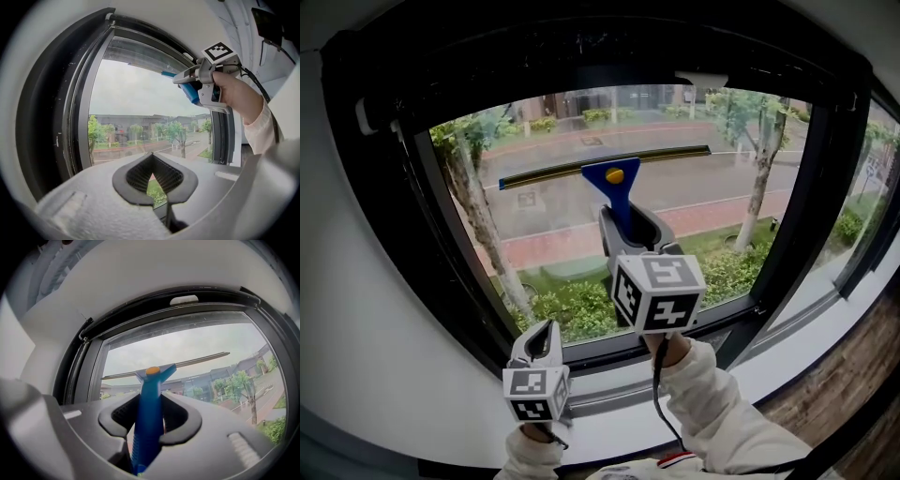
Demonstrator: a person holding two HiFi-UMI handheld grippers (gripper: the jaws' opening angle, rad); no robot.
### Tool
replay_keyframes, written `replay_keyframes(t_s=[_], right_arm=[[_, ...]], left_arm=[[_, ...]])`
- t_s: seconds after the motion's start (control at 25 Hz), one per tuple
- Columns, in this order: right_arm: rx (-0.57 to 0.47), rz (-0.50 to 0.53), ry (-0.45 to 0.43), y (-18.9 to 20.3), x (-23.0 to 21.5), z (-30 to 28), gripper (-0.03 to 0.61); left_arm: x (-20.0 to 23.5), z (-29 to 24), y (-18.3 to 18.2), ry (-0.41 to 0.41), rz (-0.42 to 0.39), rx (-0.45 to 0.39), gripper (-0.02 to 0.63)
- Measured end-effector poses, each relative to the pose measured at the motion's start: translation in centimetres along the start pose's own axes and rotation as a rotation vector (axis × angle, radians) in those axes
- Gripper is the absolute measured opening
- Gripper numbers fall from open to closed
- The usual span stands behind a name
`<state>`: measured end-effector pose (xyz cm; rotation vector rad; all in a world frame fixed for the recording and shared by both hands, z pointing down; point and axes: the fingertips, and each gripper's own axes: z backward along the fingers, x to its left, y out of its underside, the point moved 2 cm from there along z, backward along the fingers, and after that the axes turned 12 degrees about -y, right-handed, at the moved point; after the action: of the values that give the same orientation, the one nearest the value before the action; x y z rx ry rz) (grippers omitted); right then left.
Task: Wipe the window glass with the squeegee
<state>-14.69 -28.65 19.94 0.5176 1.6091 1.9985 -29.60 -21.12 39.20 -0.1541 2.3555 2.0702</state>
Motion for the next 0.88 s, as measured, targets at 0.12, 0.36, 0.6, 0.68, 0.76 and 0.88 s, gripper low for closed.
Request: replay_keyframes(t_s=[0.12,0.36,0.6,0.68,0.76,0.88], right_arm=[[0.019,-0.012,0.001,1.3,0.0,0.3,0.138],[0.071,-0.038,0.008,4.3,-0.2,1.2,0.138],[0.127,-0.062,0.016,7.4,-0.5,2.2,0.138],[0.139,-0.066,0.016,8.2,-0.6,2.4,0.138],[0.151,-0.068,0.015,8.9,-0.7,2.6,0.138],[0.172,-0.068,0.013,9.9,-0.8,2.9,0.138]], left_arm=[[-0.2,0.1,0.6,0.001,-0.001,0.014,0.000],[-0.7,0.4,1.6,0.005,-0.009,0.039,0.000],[-1.3,0.6,2.6,0.011,-0.009,0.058,0.000],[-1.5,0.5,3.0,0.014,-0.008,0.067,0.000],[-1.6,0.5,3.5,0.015,-0.007,0.078,0.000],[-1.8,0.4,3.9,0.013,-0.012,0.086,0.000]])
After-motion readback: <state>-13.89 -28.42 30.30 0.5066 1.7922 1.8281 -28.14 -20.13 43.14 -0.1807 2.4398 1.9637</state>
